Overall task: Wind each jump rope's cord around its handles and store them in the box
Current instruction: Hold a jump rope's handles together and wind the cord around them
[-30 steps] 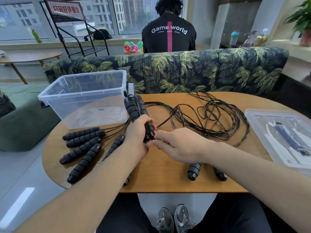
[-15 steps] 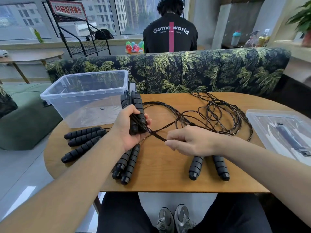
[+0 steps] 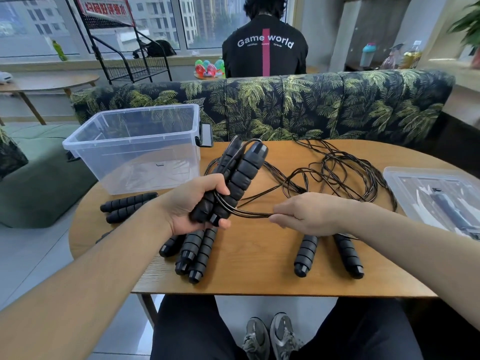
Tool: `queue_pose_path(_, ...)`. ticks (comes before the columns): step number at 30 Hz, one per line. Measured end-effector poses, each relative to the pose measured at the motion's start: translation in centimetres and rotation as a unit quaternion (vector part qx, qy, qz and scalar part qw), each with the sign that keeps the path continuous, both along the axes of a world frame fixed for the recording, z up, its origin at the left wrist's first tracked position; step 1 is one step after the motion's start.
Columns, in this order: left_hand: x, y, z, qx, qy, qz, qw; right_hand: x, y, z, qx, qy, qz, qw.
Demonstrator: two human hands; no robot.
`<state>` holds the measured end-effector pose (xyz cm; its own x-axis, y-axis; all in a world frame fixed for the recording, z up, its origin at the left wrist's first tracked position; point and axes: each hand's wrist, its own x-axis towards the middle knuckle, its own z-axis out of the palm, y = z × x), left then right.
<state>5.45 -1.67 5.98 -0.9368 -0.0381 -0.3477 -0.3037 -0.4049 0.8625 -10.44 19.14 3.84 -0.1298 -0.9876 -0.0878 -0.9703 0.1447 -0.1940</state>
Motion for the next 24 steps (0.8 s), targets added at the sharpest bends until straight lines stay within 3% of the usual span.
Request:
queue_pose_path(6, 0.7, -0.3, -0.1, -0.106, -0.018, -0.2, 0.974, 0.0, -1.3, 0.2, 0.009, 0.079, 0.034, 0.996)
queue_pose_path(10, 0.1, 0.2, -0.1, -0.273, -0.108, -0.288, 0.911, -0.4, -3.1, 1.4, 0.056, 0.155, 0.034, 0.986)
queue_pose_path(15, -1.4, 1.5, 0.0, -0.468, -0.188, -0.287, 0.814, -1.1, -5.0, 2.9, -0.02, 0.22, 0.031, 0.975)
queue_pose_path(17, -2.1, 1.7, -0.4, -0.506, -0.207, -0.286, 0.787, -0.7, -5.9, 3.8, -0.055, 0.213, 0.009, 0.975)
queue_pose_path(21, -2.9, 1.5, -1.0, -0.499, -0.229, -0.274, 0.79, 0.6, -6.9, 4.7, -0.083, 0.164, -0.039, 0.982)
queue_pose_path(24, -2.7, 0.8, -1.9, -0.473, -0.229, -0.204, 0.826, 1.4, -6.6, 4.7, -0.116, 0.09, -0.08, 0.986)
